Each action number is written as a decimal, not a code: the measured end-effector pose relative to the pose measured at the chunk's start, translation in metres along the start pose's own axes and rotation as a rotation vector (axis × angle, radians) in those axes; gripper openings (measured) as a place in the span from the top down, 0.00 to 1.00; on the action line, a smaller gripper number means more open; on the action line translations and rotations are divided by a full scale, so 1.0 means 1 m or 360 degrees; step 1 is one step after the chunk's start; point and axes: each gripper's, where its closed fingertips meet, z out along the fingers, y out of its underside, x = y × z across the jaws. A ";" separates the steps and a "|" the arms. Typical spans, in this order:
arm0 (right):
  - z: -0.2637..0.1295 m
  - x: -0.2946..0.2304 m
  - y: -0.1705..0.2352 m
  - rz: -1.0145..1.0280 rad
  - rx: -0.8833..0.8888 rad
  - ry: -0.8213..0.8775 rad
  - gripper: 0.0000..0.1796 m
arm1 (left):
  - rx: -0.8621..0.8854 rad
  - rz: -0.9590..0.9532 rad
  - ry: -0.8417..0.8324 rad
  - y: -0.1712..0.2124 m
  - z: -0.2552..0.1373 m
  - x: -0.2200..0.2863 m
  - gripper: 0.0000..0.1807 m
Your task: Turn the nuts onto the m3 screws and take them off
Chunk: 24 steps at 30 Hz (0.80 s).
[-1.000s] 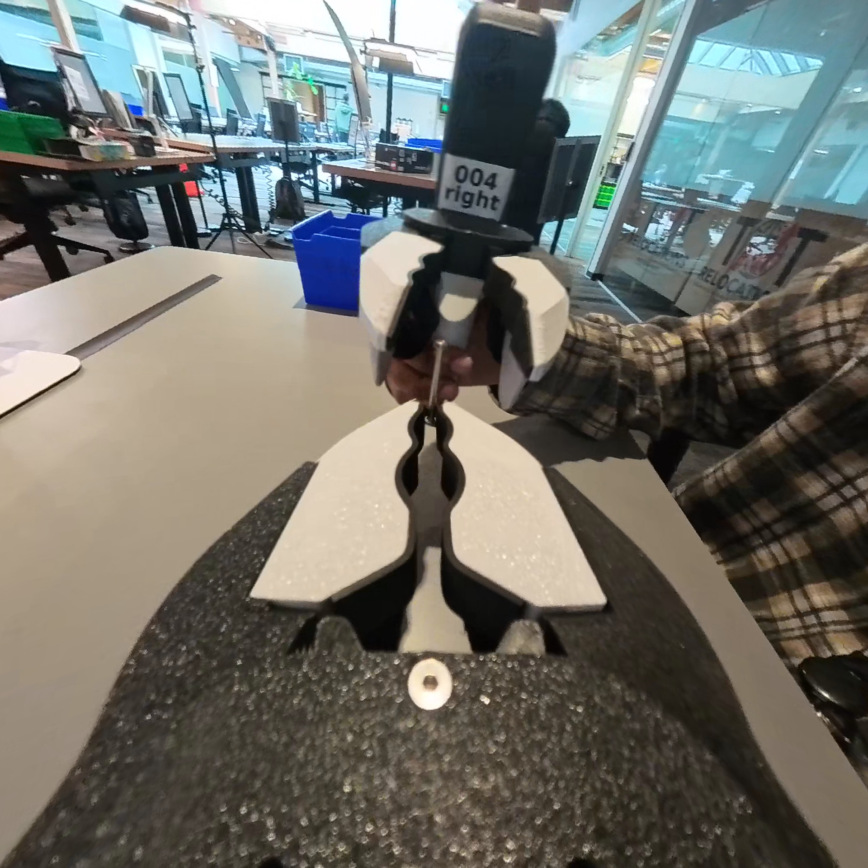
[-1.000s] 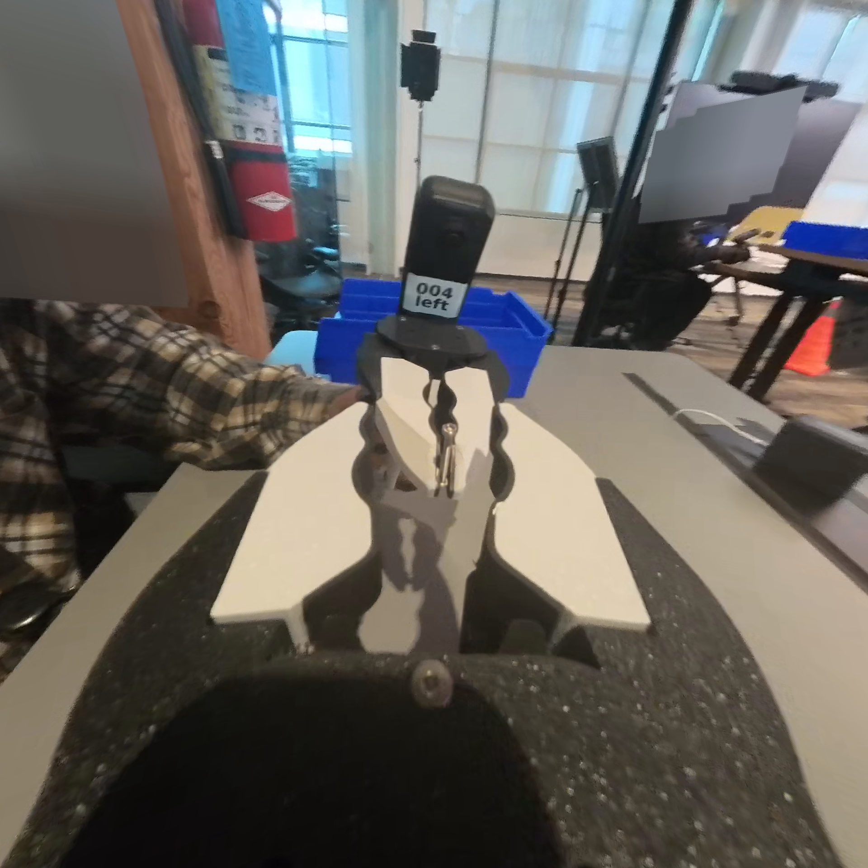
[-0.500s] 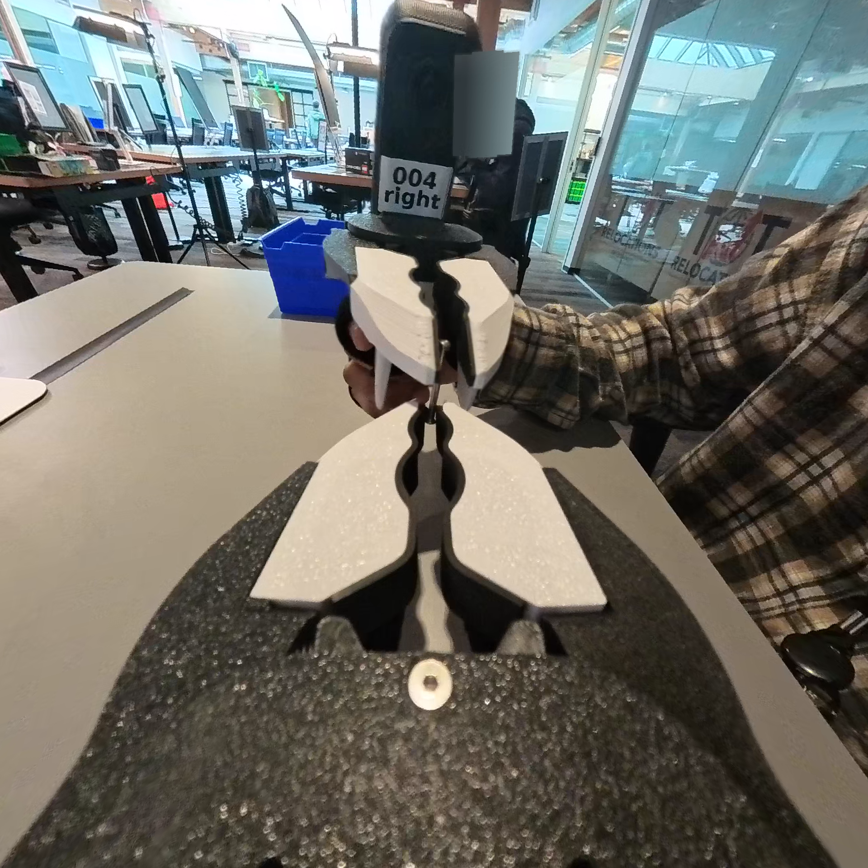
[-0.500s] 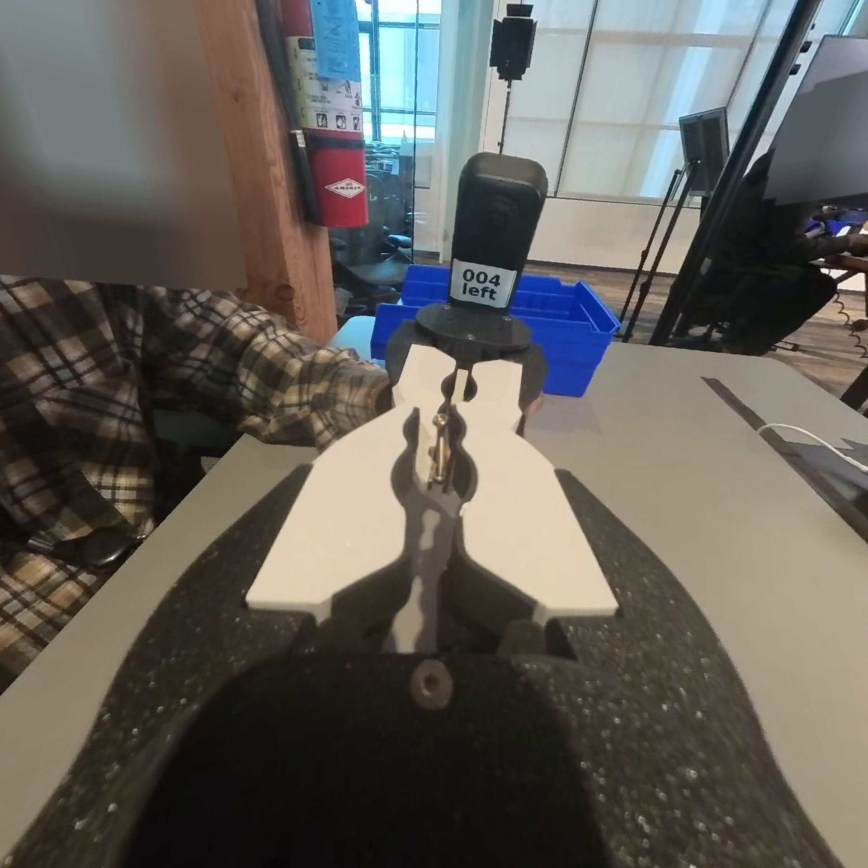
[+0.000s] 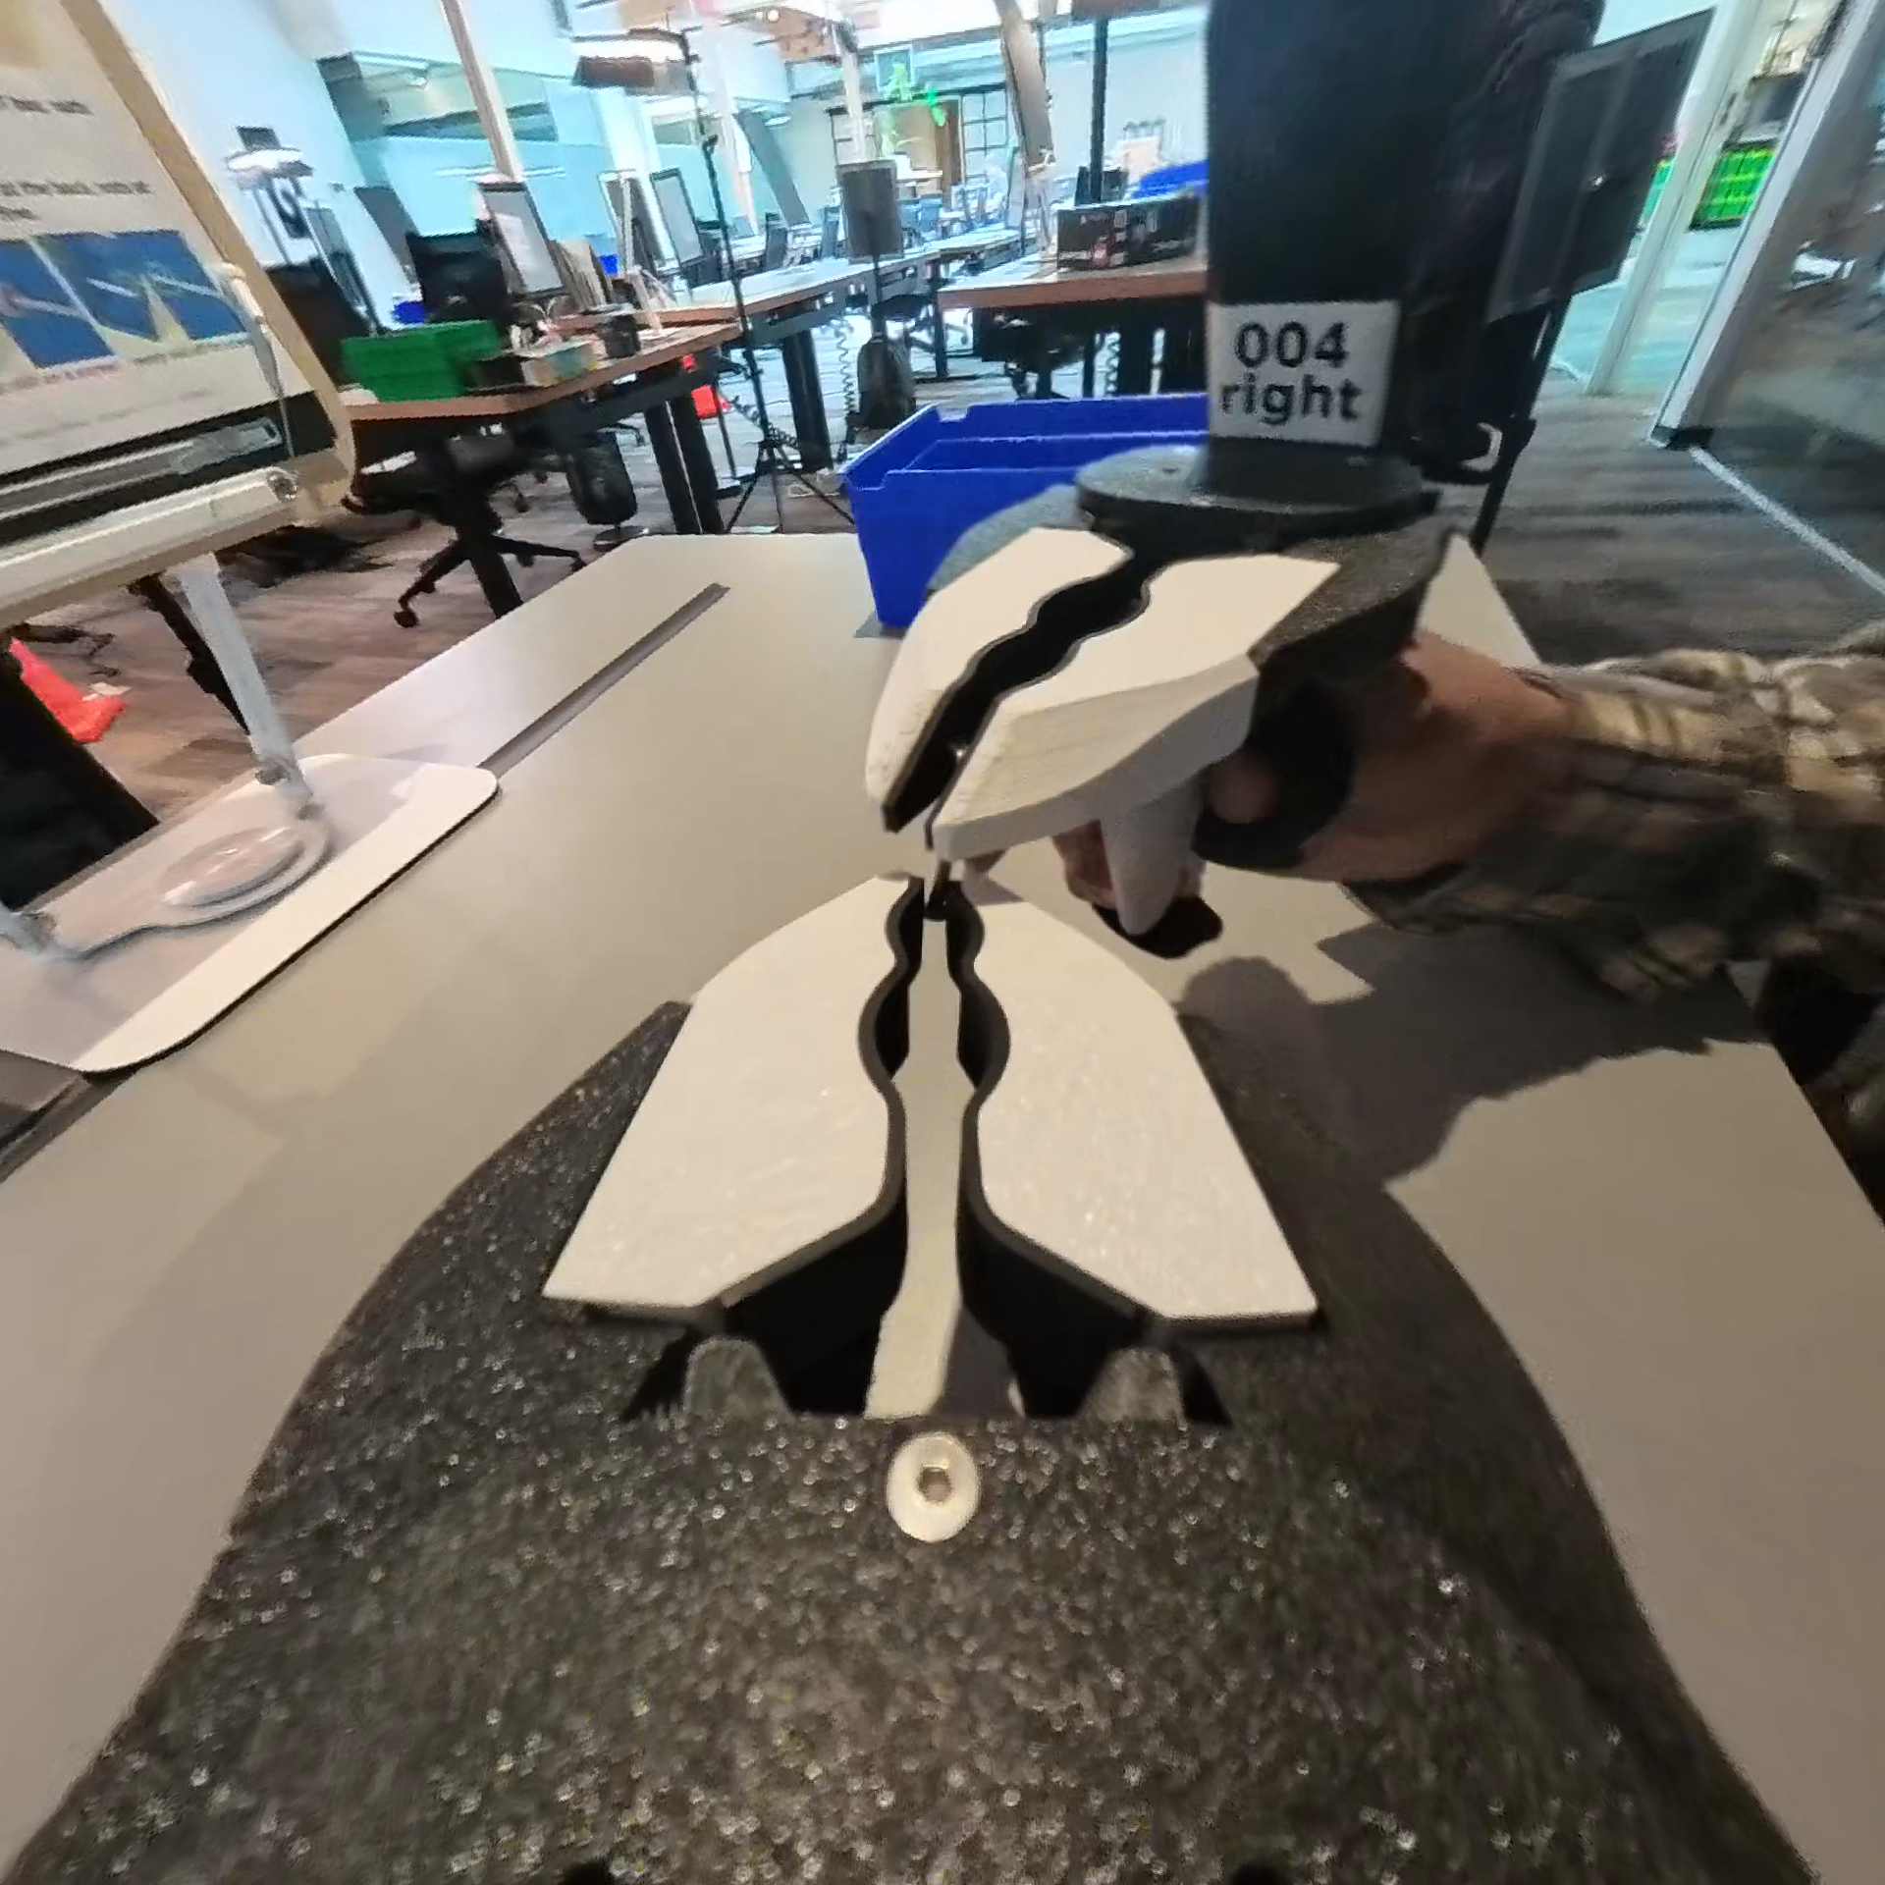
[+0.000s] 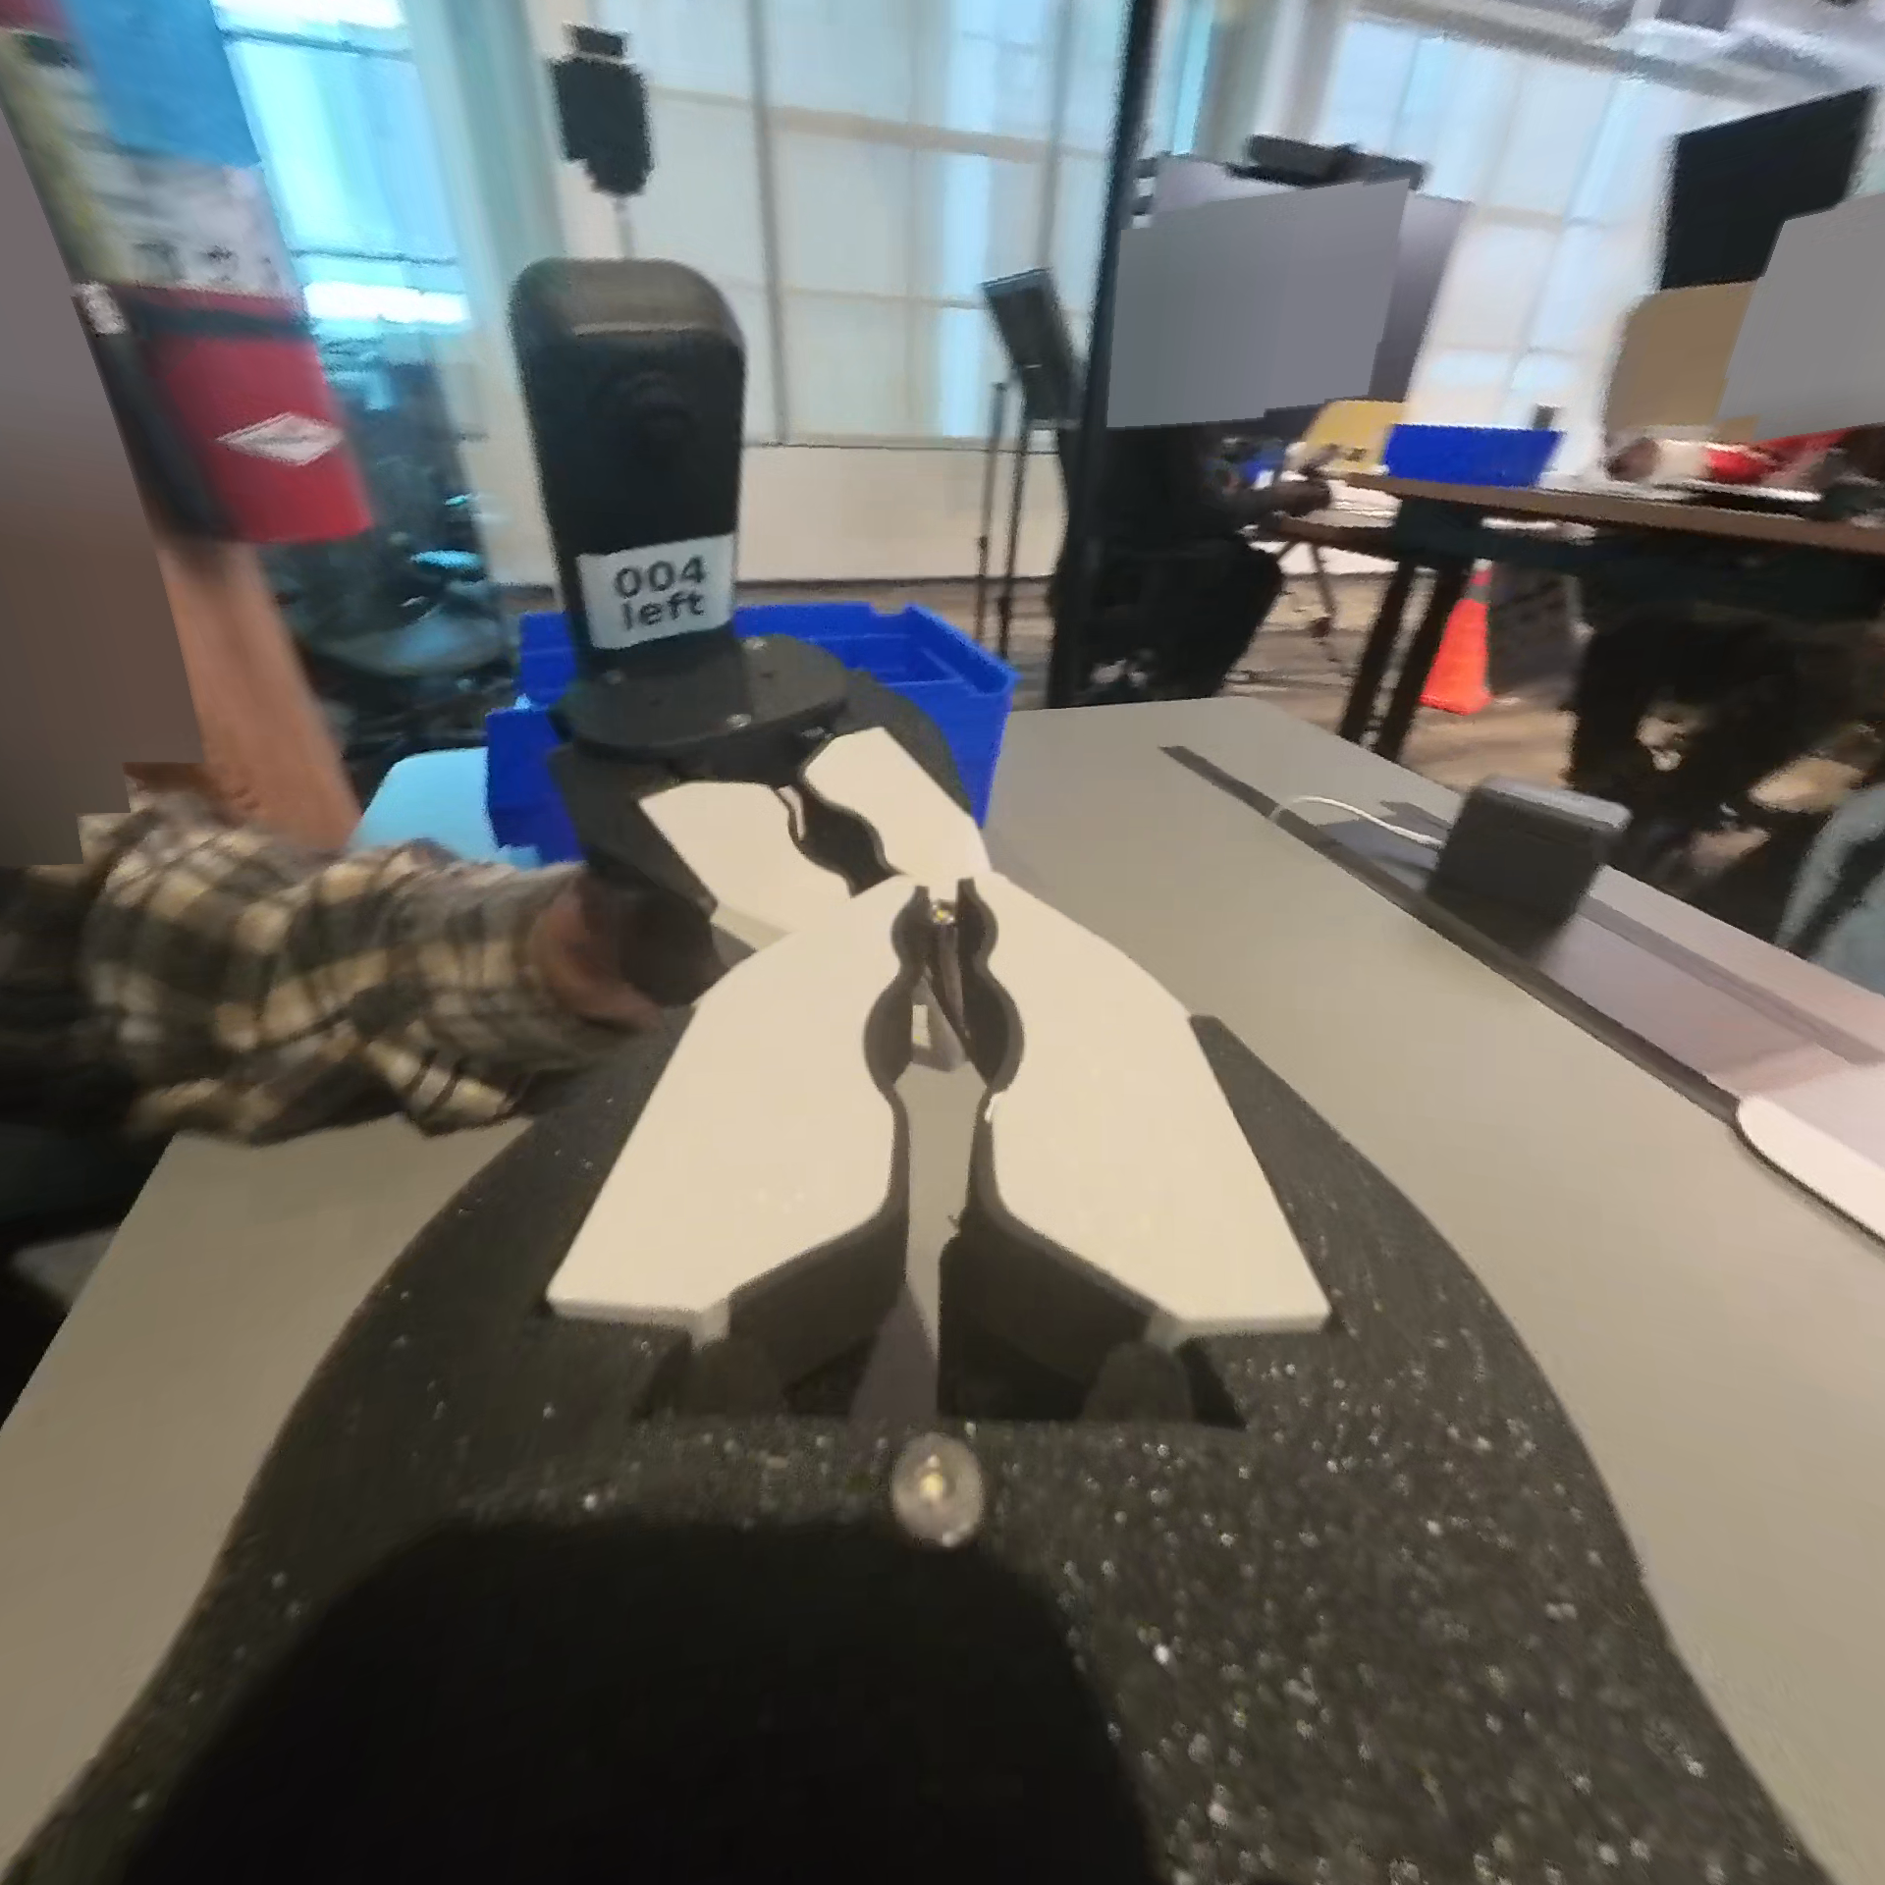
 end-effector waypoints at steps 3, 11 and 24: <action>-0.001 0.001 -0.003 0.0028 0.0077 0.0134 0.84 | -0.0007 -0.0067 0.0009 0.002 0.001 -0.002 0.98; -0.019 -0.006 -0.008 -0.0112 0.0119 -0.0317 0.82 | 0.0094 -0.0256 0.0384 -0.002 -0.001 0.016 0.98; -0.023 -0.025 0.001 -0.0164 0.0042 -0.0882 0.94 | 0.0084 -0.0266 0.0640 0.000 -0.002 0.036 0.98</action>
